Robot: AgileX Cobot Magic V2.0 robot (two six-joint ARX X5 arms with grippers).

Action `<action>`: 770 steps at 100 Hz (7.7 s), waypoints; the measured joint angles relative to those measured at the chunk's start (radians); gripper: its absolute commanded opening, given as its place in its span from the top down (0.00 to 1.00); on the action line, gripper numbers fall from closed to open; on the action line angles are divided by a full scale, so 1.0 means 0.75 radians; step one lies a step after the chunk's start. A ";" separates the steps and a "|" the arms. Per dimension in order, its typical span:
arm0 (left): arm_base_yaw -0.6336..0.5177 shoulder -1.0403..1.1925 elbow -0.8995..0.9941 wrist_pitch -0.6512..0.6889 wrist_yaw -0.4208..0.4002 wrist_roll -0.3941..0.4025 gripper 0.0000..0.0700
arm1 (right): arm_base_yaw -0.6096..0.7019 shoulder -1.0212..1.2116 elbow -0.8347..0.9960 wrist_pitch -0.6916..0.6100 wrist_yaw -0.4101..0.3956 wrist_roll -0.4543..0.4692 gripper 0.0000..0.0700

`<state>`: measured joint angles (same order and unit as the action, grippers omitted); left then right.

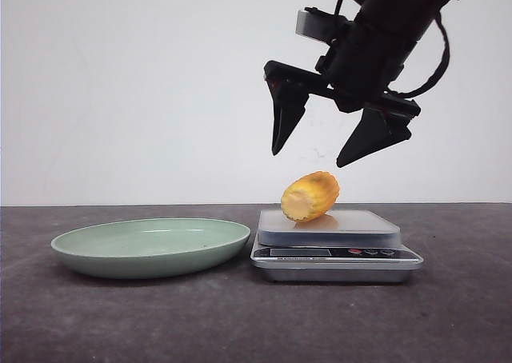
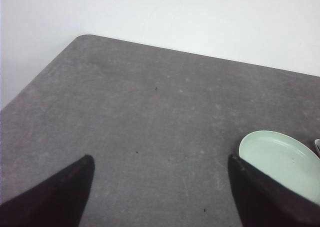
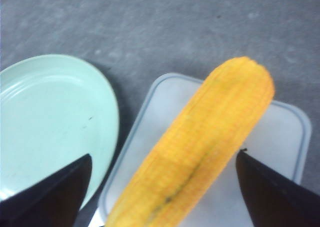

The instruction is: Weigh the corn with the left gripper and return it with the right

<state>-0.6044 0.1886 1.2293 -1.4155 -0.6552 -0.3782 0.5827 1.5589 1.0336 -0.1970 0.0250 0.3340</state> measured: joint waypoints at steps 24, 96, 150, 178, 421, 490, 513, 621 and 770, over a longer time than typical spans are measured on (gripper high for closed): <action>0.000 0.000 -0.001 -0.002 0.001 -0.001 0.27 | -0.012 0.060 0.000 0.010 0.007 0.028 0.23; 0.000 0.000 -0.001 -0.002 0.001 -0.001 0.27 | -0.008 0.096 0.017 -0.020 0.042 0.052 1.00; 0.000 0.000 -0.001 -0.003 0.001 0.000 0.27 | 0.125 0.008 0.401 -0.350 -0.009 -0.048 1.00; 0.000 0.000 -0.001 -0.002 0.001 0.000 0.27 | 0.238 0.034 0.459 -0.355 -0.008 -0.056 1.00; 0.000 0.000 -0.002 -0.003 0.001 0.000 0.27 | -0.276 -0.134 0.774 -0.987 0.001 -0.173 0.15; 0.000 0.000 -0.002 -0.003 0.001 0.001 0.27 | -0.267 -1.151 0.215 -1.116 0.064 -0.180 0.16; 0.000 0.000 -0.023 -0.003 0.001 0.017 0.27 | -0.258 -1.556 0.011 -1.148 0.067 -0.135 0.16; -0.009 0.000 -0.148 0.158 0.080 0.026 0.99 | -0.262 -1.782 0.005 -1.118 0.072 -0.170 0.99; 0.740 -0.211 -1.486 1.730 0.918 0.191 0.99 | -0.262 -1.782 0.005 -1.117 0.073 -0.170 0.99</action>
<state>-0.0498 0.0307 0.1146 -0.1177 0.0334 -0.2348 0.3859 0.2222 1.0374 -1.0351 0.0795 0.2062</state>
